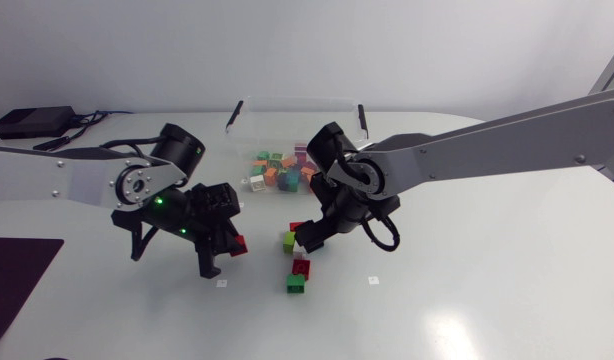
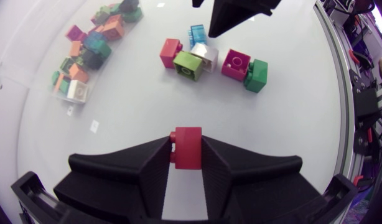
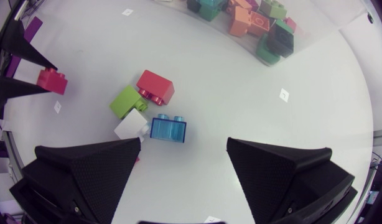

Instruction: Place the duplo bricks in the container

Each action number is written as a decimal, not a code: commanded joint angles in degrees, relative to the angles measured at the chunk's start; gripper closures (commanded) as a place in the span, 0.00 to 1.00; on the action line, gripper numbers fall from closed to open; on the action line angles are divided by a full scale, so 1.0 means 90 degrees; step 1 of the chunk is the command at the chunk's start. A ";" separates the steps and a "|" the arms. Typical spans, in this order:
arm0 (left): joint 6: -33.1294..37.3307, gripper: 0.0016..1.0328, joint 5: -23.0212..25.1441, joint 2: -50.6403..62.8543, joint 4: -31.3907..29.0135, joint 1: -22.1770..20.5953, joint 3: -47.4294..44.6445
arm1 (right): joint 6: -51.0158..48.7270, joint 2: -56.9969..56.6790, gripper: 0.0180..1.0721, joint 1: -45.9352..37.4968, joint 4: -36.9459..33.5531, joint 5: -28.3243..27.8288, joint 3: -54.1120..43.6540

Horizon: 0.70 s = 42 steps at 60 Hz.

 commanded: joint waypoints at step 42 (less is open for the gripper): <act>-0.1371 0.84 0.0377 -0.1334 0.0090 0.0688 0.1215 | -0.0162 0.0909 0.19 0.0150 -0.0383 0.0178 0.0737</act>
